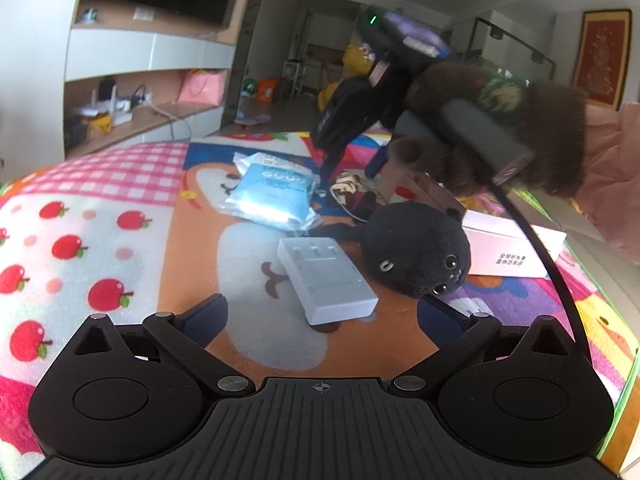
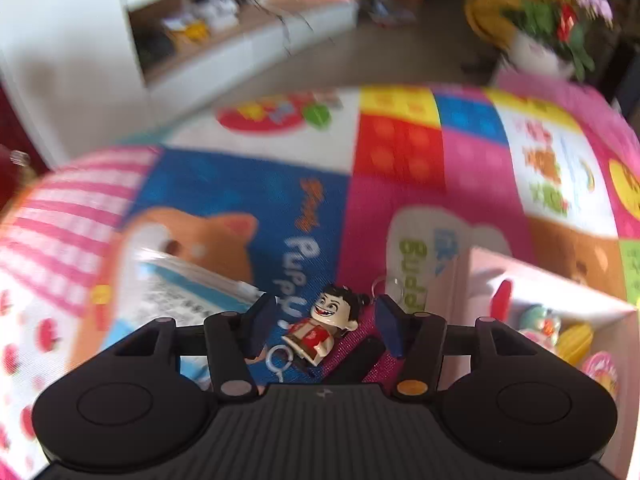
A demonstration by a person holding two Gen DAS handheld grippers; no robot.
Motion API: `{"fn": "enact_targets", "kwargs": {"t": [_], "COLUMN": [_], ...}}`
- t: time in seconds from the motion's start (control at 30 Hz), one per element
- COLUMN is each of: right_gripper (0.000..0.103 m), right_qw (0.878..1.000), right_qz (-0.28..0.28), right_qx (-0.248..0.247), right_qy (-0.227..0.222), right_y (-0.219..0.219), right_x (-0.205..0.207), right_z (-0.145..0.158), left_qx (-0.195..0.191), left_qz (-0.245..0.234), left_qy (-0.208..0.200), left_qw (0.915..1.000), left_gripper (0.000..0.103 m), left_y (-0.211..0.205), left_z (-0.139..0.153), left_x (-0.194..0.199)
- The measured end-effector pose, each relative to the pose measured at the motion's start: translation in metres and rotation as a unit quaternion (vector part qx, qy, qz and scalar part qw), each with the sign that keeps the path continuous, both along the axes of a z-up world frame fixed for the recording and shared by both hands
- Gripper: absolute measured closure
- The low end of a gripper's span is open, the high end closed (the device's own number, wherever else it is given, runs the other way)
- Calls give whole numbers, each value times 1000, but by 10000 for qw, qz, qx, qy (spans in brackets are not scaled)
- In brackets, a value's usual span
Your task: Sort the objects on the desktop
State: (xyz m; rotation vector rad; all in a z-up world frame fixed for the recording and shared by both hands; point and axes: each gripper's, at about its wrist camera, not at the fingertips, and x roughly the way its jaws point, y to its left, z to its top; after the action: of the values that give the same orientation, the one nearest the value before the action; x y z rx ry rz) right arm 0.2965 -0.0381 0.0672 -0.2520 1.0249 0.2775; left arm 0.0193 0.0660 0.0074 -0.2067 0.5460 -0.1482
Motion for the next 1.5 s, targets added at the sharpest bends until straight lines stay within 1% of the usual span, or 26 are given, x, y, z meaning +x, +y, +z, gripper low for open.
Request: {"fn": "enact_targets", "kwargs": {"t": [0.03,0.07,0.1,0.13,0.17,0.2,0.3,0.47,0.53,0.6,0.63,0.7,0.77,0.8,0.87,0.9,1.0,1.03,1.1,1.17,1.27,1.3,1.33,1.37,1.43,1.5], "right_gripper": [48,53,59,64,72,72,72,72,72,72,72,72,72,71,68,64,60,59,53,53,52,50,48,46,44,41], "right_qw": [9999,9997,9994,9996,9998,9999,9980,9888,9849,9829,9831,9860,9883,9879,9851,9831,9774,9760,9739,9735,9737,9737,9737,9739,9749,9747], "right_qz": [-80,-111,-105,-109,-55,-5,83,296,321,315,301,235,93,-29,-244,-360,-767,-906,-1131,-1263,-1315,-1303,-1278,-1226,-1036,-815], "right_qx": [-59,-75,-104,-128,-127,-12,621,1348,1546,1657,1655,1485,1266,1200,1112,1095,1115,1101,1066,1081,1129,1120,1105,1102,1089,998], "right_qy": [111,221,298,218,146,134,7,-569,-708,-734,-727,-725,-850,-983,-1292,-1423,-1624,-1647,-1656,-1567,-1478,-1494,-1526,-1559,-1645,-1828], "right_y": [4,7,9,10,10,8,-15,-75,-102,-127,-137,-150,-160,-166,-178,-184,-204,-211,-221,-230,-237,-238,-237,-236,-230,-220], "right_x": [5,8,9,7,2,-3,-34,-116,-145,-170,-180,-196,-206,-212,-225,-234,-248,-253,-260,-267,-281,-286,-290,-293,-292,-291], "right_z": [-8,-15,-21,-21,-17,-11,21,78,90,93,90,79,64,56,41,34,11,5,-9,-21,-34,-37,-38,-38,-33,-27], "left_qx": [-41,-79,-98,-94,-78,-67,-39,156,269,389,445,617,825,864,855,870,1128,1224,1417,1598,1680,1670,1659,1681,1549,1478], "left_qz": [19,21,9,5,6,6,17,55,78,93,83,62,0,-64,-266,-370,-631,-688,-773,-824,-749,-744,-744,-688,-687,-660], "left_qy": [12,21,20,11,-4,-16,-22,-5,12,32,34,30,-73,-115,-89,-83,-174,-218,-273,-229,-68,-20,29,91,69,87], "left_qw": [10000,10000,9999,10000,10000,10000,10000,9999,9996,9992,9990,9981,9966,9962,9959,9955,9915,9899,9865,9834,9829,9831,9833,9833,9855,9868], "left_gripper": [0,0,0,0,0,0,0,0,0,0,0,0,0,0,0,0,0,0,0,0,1,10,33,33,36,37], "left_y": [1,2,3,2,2,1,1,-5,-8,-11,-13,-18,-26,-30,-39,-45,-66,-73,-88,-102,-113,-114,-114,-113,-107,-100], "left_z": [0,-1,-1,0,0,0,0,1,2,2,2,3,5,7,10,12,18,19,21,19,13,11,10,9,10,14], "left_x": [0,0,0,0,-1,-1,-2,-1,-1,-1,0,0,-2,-3,-2,-1,5,8,18,32,52,58,63,68,70,63]}}
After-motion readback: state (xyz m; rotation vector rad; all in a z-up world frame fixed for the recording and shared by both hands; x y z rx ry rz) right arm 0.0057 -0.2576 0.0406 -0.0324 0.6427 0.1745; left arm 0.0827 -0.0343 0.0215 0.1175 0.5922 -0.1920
